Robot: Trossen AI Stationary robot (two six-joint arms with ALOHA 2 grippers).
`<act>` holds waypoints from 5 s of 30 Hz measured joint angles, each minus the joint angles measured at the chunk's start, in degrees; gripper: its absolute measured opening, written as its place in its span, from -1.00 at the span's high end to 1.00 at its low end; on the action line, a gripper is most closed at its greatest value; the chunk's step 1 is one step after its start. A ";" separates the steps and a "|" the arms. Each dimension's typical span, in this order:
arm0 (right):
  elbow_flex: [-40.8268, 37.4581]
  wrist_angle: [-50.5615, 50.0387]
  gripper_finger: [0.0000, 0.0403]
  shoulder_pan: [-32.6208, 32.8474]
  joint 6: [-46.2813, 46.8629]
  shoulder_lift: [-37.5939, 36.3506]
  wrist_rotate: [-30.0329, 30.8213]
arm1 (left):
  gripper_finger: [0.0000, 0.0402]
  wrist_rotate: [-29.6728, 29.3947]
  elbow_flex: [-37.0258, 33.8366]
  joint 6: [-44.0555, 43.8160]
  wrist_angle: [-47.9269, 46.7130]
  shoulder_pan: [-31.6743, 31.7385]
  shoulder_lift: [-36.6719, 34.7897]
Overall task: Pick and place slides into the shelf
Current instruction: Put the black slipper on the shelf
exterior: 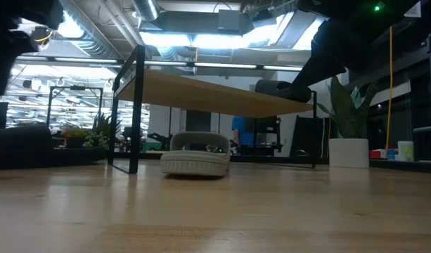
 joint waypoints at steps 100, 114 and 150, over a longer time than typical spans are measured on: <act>-3.10 6.02 0.96 -2.35 -4.38 -0.04 0.02 | 0.04 -16.56 -9.81 -14.37 -8.02 -13.57 24.87; -3.11 6.03 0.96 -2.35 -4.62 -0.02 0.02 | 0.35 -19.01 -9.81 -14.26 -8.15 -9.55 24.87; -3.13 13.67 0.96 -2.35 -13.31 0.00 -0.06 | 0.99 -3.83 13.63 -25.04 -24.17 -12.52 23.76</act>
